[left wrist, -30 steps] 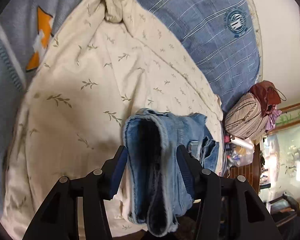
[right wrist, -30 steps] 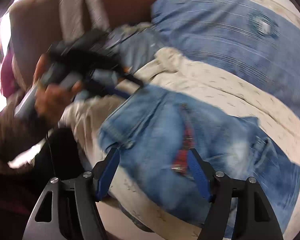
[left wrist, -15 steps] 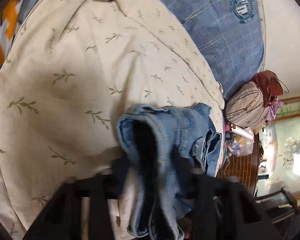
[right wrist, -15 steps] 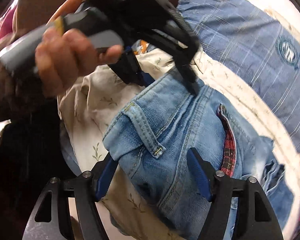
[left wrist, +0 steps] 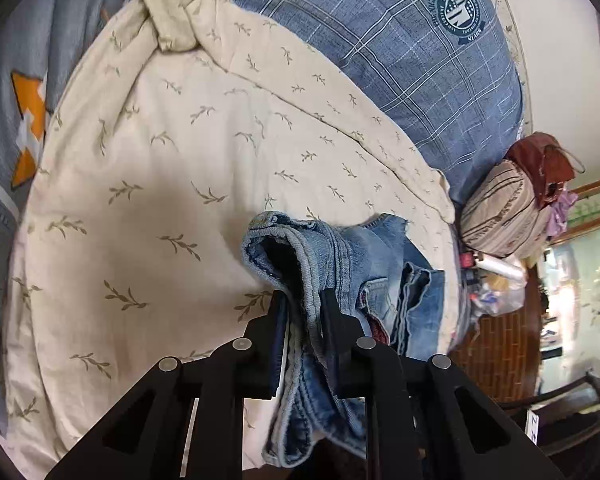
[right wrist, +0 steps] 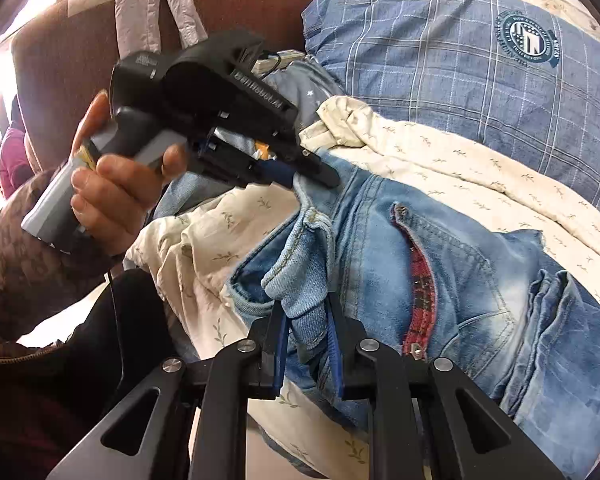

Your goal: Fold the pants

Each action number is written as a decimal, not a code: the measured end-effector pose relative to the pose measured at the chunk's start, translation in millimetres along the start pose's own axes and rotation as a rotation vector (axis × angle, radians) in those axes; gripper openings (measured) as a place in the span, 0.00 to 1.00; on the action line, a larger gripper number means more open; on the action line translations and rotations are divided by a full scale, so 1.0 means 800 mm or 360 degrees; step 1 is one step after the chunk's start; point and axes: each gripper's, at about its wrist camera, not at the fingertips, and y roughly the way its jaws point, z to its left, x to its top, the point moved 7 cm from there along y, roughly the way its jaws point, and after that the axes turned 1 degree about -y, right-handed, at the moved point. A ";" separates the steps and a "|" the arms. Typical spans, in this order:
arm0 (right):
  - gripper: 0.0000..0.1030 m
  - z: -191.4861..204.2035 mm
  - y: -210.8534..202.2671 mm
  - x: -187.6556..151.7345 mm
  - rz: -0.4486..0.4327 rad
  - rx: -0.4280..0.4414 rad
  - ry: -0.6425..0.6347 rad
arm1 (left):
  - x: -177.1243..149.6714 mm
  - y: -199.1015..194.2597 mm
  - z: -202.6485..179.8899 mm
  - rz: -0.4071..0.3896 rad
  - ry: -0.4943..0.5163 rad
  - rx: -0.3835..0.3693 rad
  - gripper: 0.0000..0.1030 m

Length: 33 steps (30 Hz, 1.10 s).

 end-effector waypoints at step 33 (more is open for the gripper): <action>0.25 -0.053 0.013 -0.007 0.0039 -0.0054 0.0196 | -0.035 0.004 0.001 0.0074 -0.0048 -0.0108 0.53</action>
